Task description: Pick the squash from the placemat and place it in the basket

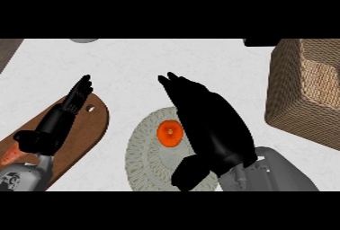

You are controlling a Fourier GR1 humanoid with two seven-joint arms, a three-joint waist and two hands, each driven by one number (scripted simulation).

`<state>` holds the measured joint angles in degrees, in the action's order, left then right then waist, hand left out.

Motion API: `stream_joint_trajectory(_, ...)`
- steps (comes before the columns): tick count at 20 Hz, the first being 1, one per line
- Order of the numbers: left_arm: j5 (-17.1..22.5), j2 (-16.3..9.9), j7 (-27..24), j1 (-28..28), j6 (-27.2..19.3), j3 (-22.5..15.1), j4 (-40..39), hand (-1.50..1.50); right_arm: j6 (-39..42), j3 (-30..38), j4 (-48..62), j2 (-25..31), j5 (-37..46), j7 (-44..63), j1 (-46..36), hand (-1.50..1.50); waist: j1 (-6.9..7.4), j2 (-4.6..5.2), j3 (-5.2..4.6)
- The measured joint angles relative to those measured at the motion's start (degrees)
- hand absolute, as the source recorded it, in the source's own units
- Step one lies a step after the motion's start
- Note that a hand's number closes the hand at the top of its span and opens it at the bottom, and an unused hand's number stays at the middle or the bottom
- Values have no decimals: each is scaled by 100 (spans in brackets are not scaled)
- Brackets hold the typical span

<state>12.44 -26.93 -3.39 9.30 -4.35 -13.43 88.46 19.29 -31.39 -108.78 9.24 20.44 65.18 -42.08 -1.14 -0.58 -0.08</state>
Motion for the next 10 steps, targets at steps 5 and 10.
stream_joint_trajectory(5, -52, 49, 26, 30, 93, 50, -3, 0, 104, -6, -289, 157, 123, -54, 355, -150, 42, 23, 3)
stream_joint_trajectory(10, -68, 74, 29, 75, 262, 214, -38, 0, 7, -107, -210, 68, 688, -380, 920, -150, 82, 43, 6)
